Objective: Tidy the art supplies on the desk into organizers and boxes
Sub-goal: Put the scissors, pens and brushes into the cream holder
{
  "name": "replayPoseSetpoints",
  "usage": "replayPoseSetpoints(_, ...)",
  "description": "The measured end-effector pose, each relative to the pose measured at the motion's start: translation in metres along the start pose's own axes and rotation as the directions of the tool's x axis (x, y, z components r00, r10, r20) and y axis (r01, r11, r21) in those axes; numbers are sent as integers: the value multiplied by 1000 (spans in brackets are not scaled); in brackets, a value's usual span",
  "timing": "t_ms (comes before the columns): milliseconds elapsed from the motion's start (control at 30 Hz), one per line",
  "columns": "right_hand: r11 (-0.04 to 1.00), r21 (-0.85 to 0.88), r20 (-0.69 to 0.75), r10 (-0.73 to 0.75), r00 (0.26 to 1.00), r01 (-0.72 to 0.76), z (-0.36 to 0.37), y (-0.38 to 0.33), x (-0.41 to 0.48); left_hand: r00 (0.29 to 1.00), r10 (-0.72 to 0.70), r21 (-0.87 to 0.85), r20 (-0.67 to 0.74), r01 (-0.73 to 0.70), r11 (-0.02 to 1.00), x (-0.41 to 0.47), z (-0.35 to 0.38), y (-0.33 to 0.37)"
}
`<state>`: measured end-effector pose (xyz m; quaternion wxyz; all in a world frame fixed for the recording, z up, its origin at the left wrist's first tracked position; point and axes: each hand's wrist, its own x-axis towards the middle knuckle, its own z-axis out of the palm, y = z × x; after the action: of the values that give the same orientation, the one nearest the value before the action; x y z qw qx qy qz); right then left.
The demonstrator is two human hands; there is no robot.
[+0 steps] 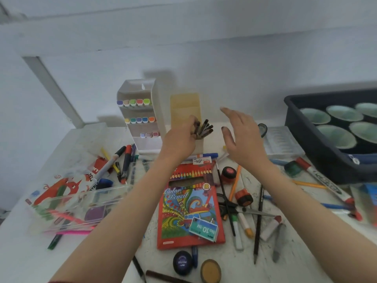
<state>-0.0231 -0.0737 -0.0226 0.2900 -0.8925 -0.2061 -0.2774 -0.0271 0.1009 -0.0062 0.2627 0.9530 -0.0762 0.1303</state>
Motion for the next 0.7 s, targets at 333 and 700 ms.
replayPoseSetpoints(333,925,-267,297,346,890,-270,-41,64,-40,994,-87,-158,59,96,983,1,10,-7)
replayPoseSetpoints(700,911,-306,572,407,712,-276,-51,63,-47,991,-54,-297,-119,17,955,-6,8,0)
